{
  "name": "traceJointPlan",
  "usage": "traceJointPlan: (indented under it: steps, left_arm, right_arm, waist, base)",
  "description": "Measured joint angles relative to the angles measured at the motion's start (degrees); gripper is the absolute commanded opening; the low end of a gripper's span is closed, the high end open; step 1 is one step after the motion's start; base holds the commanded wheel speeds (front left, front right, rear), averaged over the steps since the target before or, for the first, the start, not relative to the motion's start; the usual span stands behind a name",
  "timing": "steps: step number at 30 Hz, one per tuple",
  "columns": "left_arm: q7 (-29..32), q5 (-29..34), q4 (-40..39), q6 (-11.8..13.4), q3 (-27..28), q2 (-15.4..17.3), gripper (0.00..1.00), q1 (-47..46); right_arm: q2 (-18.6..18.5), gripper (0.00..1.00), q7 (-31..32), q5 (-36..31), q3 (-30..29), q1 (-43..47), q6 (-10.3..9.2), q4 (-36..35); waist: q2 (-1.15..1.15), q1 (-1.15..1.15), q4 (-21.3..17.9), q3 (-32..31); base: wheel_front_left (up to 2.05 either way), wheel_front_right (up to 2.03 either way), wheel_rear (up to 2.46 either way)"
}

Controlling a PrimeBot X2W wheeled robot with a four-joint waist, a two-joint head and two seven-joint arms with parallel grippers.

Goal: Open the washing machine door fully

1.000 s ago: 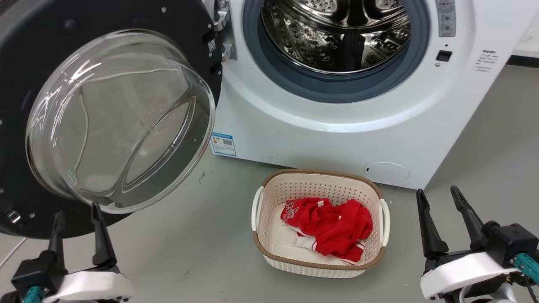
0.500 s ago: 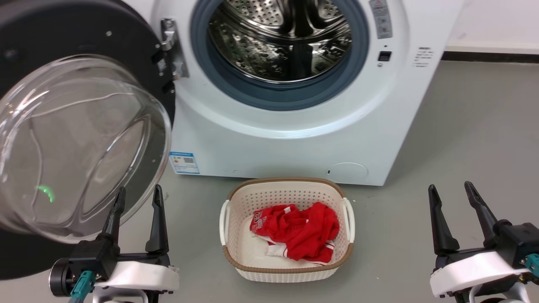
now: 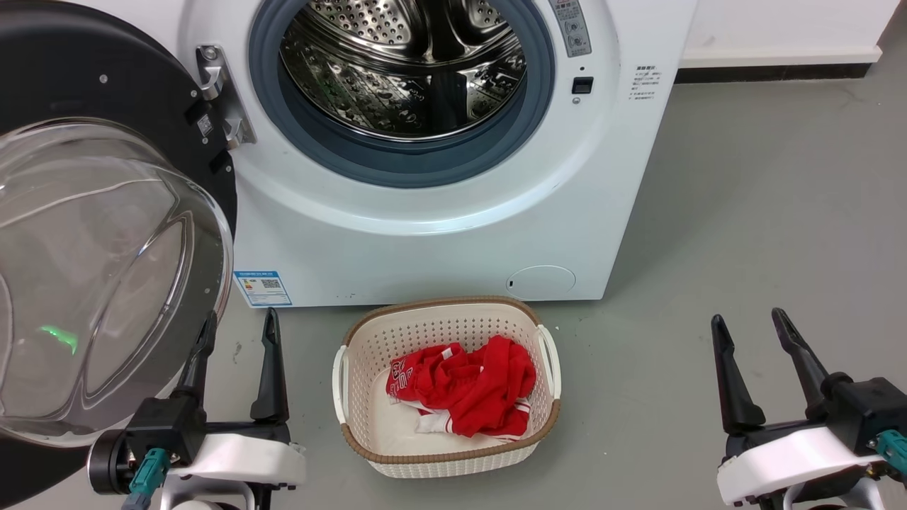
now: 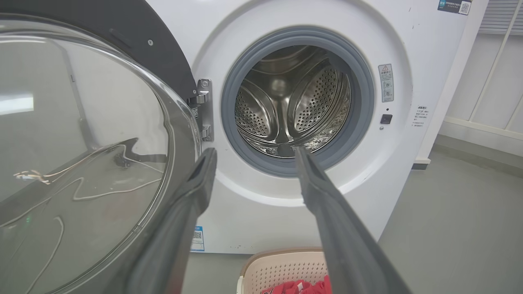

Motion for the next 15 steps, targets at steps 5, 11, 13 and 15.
traceJointPlan:
  steps: [5,11,13,15]
  left_arm:
    - [0.0,0.1,0.0,0.4,0.2,0.1,1.0,0.1]
    - [0.0,0.4,0.0,0.5,0.1,0.1,1.0,0.1]
    - [0.0,0.4,0.0,0.7,0.1,0.1,1.0,0.2]
    - [0.0,0.4,0.1,0.7,0.1,0.1,1.0,0.3]
  right_arm:
    - [0.0,1.0,-0.1,0.3,0.3,0.0,0.0,0.3]
    - [0.0,1.0,-0.3,0.5,0.4,0.0,0.0,0.8]
    - [0.0,1.0,-0.4,0.5,0.4,0.0,0.0,0.8]
    - [0.0,1.0,-0.5,0.6,0.4,0.0,0.0,0.9]
  waist:
    - [0.0,0.0,-0.2,0.3]
    - [0.0,0.0,0.1,0.1]
    - [0.0,0.0,0.2,0.0]
    - [0.0,0.0,0.3,0.0]
  base:
    - [0.0,0.0,0.0]
    - [0.0,0.0,0.0]
    - [0.0,0.0,0.0]
    - [0.0,0.0,0.0]
